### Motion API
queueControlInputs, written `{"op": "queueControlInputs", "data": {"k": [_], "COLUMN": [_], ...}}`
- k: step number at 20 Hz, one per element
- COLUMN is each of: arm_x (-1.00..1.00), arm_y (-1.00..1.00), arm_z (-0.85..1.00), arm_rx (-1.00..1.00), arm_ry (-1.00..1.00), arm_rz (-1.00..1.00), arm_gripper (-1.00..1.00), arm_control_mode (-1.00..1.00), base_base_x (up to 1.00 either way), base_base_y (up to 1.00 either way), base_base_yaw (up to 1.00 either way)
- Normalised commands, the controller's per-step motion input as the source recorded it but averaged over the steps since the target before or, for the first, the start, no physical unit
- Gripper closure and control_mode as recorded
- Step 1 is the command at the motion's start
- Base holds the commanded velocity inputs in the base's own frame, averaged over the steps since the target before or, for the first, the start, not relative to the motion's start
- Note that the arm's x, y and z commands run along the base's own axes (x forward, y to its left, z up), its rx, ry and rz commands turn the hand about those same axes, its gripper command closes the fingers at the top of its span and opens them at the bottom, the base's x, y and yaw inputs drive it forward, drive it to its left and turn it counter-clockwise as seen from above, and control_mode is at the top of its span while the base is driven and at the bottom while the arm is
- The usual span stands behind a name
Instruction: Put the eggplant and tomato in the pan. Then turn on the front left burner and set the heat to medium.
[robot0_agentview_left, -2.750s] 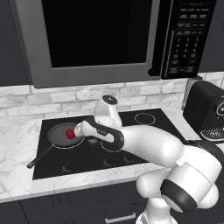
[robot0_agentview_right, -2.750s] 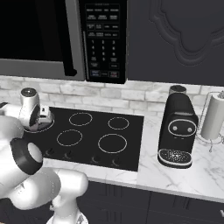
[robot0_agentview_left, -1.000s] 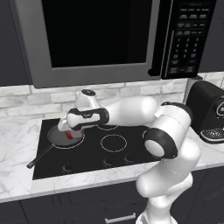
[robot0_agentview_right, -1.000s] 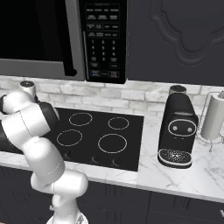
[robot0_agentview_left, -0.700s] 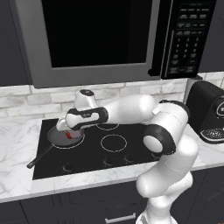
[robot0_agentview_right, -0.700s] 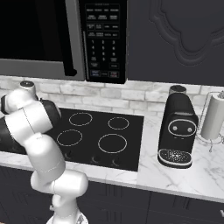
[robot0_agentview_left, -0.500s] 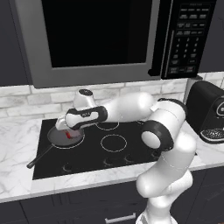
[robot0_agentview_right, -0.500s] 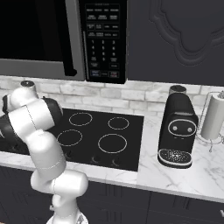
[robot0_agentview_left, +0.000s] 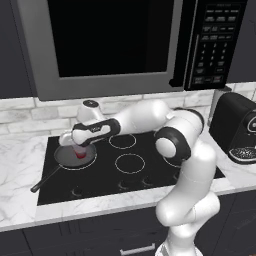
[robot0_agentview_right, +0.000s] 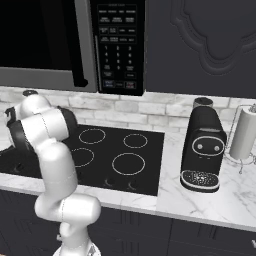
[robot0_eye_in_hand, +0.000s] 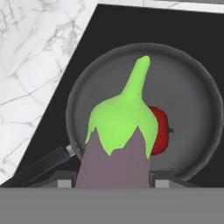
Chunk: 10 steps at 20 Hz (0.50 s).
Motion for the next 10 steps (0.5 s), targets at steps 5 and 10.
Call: {"op": "queueControlInputs", "data": {"k": [5,10], "arm_x": [0.11,0.14], "arm_y": [0.18,0.1], "arm_z": [-0.02,-0.19], "arm_rx": [-0.02,-0.03], "arm_ry": [0.0,0.0], "arm_rz": [0.0,0.0], "arm_gripper": [1.0,1.0], "arm_control_mode": [-1.0,-1.0], "base_base_x": [0.0,0.0], "base_base_y": [0.0,0.0], "base_base_yaw": [0.0,0.0]}}
